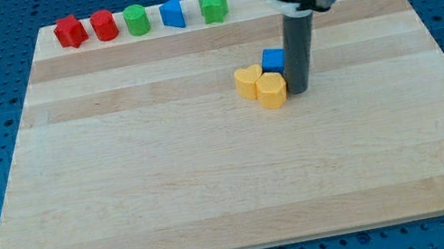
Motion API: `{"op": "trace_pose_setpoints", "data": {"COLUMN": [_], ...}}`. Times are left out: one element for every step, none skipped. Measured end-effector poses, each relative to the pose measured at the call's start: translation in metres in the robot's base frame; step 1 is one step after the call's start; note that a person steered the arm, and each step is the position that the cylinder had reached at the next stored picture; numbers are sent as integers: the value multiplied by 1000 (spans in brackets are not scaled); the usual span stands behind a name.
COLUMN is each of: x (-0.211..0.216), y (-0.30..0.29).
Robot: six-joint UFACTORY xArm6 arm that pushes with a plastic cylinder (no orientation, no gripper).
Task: Push the blue cube towards the green star
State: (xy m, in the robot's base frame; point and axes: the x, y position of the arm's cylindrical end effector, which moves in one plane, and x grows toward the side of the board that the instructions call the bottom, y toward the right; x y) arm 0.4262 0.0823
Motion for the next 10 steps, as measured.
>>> {"op": "trace_pose_setpoints", "data": {"x": [-5, -14, -32, -59, -83, -104, -120, -136, -151, -161], "y": [-14, -17, -14, -14, -13, -13, -13, -13, -13, -13]}}
